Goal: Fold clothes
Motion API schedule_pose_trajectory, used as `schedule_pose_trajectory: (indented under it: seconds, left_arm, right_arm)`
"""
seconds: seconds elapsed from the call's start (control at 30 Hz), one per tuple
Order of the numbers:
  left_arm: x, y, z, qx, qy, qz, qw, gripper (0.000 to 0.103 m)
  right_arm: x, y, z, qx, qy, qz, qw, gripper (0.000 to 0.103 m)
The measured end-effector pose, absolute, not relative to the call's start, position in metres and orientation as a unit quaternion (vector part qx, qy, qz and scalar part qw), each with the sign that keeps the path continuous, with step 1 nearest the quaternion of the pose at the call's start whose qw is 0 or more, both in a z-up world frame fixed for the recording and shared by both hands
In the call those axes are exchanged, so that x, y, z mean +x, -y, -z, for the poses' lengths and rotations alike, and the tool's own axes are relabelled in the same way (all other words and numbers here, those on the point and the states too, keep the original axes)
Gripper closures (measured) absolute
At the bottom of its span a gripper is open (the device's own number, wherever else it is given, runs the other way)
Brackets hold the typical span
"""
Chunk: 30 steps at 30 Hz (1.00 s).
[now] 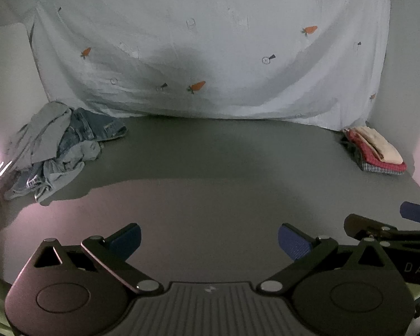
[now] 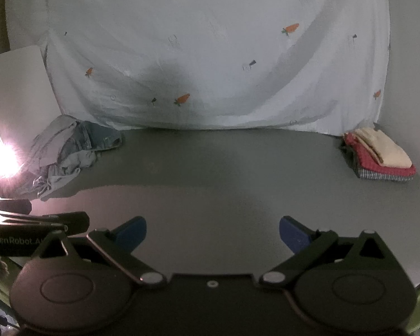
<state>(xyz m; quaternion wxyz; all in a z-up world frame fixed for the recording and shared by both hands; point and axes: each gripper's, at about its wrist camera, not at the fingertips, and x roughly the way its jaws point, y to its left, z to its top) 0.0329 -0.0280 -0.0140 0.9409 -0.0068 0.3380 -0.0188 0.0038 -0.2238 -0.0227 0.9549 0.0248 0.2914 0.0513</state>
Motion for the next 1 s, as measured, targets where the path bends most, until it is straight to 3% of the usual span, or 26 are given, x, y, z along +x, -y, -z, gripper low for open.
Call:
schedule_pose_trajectory:
  seconds: [0.47, 0.7, 1.0]
  left_arm:
    - [0.141, 0.076, 0.025, -0.093, -0.422, 0.057, 0.9, 0.0]
    - [0.201, 0.068, 0.039, -0.166, -0.484, 0.04, 0.858, 0.0]
    - [0.247, -0.01, 0.056, -0.213, -0.479, -0.012, 0.852, 0.0]
  right_arm:
    - [0.085, 0.325, 0.065, 0.158, -0.367, -0.03, 0.916, 0.0]
    - [0.147, 0.314, 0.089, 0.043, -0.353, -0.029, 0.934, 0.001]
    - [0.203, 0.251, 0.11, -0.018, -0.366, -0.079, 0.927, 0.016]
